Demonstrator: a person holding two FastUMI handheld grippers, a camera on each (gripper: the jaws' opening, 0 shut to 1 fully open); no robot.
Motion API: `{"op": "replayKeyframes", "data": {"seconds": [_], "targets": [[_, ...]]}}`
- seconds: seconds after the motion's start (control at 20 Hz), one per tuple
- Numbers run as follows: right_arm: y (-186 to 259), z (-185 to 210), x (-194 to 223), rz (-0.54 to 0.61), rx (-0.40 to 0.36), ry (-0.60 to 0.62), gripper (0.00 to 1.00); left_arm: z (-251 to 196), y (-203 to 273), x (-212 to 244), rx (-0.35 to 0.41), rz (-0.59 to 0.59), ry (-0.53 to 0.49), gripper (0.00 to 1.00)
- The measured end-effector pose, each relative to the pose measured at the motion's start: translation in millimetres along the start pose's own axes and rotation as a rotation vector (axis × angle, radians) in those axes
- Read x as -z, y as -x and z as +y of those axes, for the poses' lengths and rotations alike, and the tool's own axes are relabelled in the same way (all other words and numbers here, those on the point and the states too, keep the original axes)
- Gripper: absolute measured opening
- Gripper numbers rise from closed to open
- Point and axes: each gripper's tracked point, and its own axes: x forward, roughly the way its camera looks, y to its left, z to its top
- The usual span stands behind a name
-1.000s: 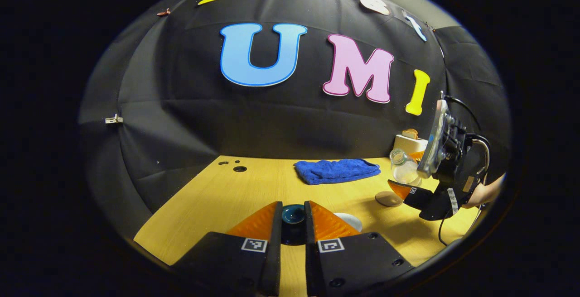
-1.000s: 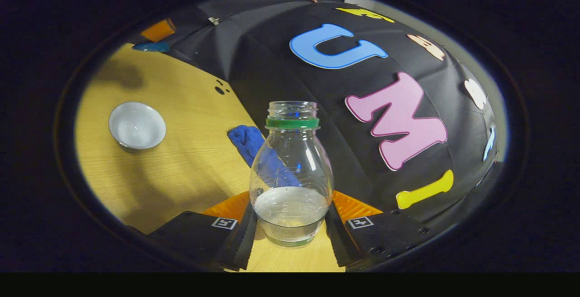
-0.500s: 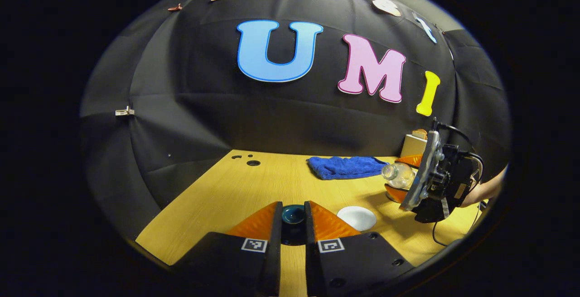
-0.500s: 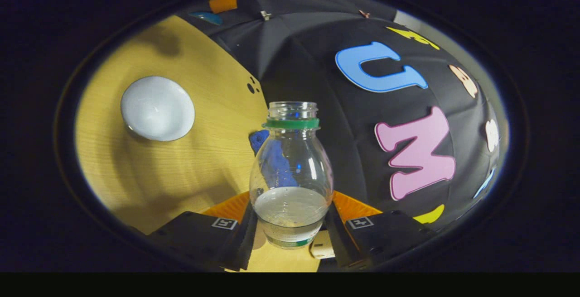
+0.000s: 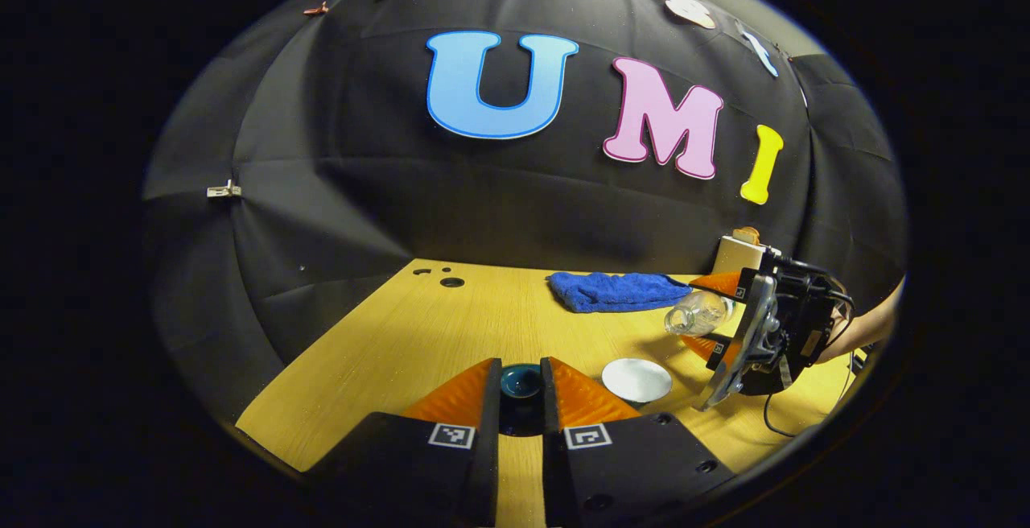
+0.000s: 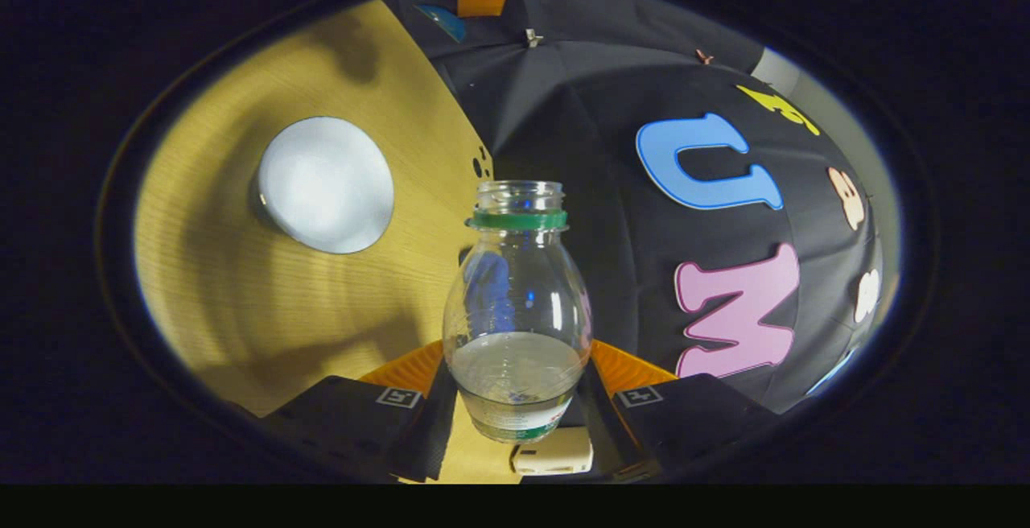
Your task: Open the teacup lid with one hand, grasp the water bottle and pour water into the teacup with the other hand; after pouring, place the water bottle on the coaster and then close the teacup lid.
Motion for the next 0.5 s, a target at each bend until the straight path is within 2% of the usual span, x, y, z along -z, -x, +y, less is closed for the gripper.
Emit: {"op": "replayKeyframes", "data": {"seconds": [0.05, 0.15, 0.2, 0.45, 0.5], "targets": [[-1, 3, 0, -0.005, 0.001, 0.015, 0.72, -1, 0, 0, 0.001, 0.000, -0.001, 0.23], [-1, 9, -3, -0.017, 0.001, 0.029, 0.72, -1, 2, 2, 0.003, 0.003, -0.004, 0.26], [-2, 9, -4, -0.021, 0.004, 0.035, 0.72, -2, 1, 4, 0.003, 0.003, -0.005, 0.23], [-8, 15, -11, -0.058, -0.002, 0.120, 0.72, -3, 3, 5, 0.006, 0.005, -0.003, 0.29], [-9, 16, -11, -0.064, -0.001, 0.137, 0.72, -3, 3, 6, 0.006, 0.005, -0.002, 0.26]]}}
